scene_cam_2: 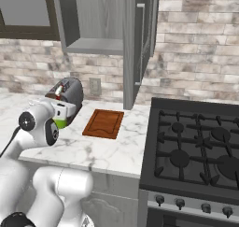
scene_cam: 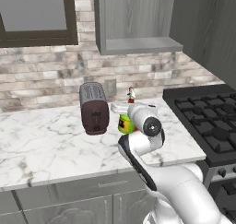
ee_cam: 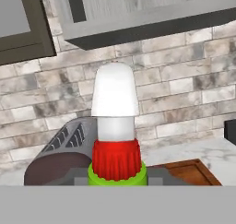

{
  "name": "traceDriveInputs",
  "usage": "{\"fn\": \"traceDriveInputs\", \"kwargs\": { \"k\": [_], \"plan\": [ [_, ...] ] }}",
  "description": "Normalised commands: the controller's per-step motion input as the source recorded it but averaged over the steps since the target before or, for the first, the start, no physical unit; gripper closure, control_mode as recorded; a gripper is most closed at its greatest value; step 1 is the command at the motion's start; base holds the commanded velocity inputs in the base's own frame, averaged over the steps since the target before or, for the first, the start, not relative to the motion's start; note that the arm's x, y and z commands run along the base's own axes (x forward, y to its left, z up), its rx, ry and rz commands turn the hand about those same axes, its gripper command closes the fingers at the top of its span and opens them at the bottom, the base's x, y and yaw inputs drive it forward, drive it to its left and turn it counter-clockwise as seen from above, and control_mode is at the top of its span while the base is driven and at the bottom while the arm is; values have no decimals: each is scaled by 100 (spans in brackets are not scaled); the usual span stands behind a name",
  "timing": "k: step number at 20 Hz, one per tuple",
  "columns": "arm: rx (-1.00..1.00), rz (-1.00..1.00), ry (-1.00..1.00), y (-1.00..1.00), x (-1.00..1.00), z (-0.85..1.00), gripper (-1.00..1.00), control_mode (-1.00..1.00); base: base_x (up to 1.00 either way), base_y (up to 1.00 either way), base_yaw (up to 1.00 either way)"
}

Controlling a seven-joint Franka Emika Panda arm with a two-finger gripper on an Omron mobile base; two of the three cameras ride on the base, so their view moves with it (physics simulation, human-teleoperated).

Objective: Grab the spray bottle from the cabinet, then place it next to the cutting board for sanitizing. Then grab the dish brush from the countertop next to the sink and place it next to the cutting board.

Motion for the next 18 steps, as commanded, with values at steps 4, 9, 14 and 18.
{"fn": "traceDriveInputs", "kwargs": {
  "k": [4,9,14,18],
  "plan": [
    [-5,-13,16,14,13,0,100,-100,0,0,0],
    [-7,-25,23,15,30,-2,100,-100,0,0,0],
    [-1,-16,22,1,26,-14,100,-100,0,0,0],
    [0,-1,6,-12,3,-31,100,-100,0,0,0]
  ]
}}
